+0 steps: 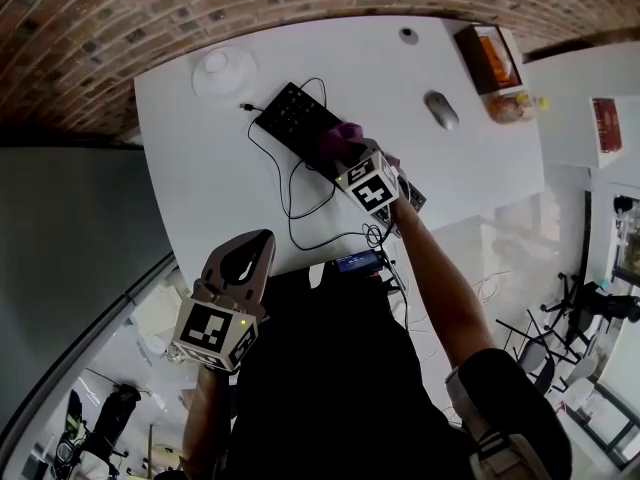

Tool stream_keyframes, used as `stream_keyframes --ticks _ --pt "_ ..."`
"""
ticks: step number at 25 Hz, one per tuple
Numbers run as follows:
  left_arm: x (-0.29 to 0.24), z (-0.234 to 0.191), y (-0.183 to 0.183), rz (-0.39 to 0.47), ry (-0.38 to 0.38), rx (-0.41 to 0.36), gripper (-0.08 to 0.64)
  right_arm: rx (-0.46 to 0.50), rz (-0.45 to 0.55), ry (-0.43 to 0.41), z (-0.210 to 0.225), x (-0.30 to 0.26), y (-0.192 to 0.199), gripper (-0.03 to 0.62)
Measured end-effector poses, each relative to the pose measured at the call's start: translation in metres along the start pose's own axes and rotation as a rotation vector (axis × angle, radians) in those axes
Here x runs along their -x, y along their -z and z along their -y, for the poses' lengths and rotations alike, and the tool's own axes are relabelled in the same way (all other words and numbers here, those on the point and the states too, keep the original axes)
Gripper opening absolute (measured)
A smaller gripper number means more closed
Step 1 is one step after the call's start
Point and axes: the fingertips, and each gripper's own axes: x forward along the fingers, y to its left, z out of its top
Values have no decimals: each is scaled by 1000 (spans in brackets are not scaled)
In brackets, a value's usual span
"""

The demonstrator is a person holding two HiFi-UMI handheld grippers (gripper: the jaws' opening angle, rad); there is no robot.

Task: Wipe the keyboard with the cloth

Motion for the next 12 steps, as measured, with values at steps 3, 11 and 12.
stream_keyframes --ticks 3,11,12 --pt "0 1 0 3 4 -7 14 -6 1 -10 -6 1 -1 123" --pt "-1 3 3 -7 -11 3 14 -2 20 -27 -16 2 -1 123" --pt "-2 5 4 -8 -10 0 14 -2 19 -27 -16 2 0 123"
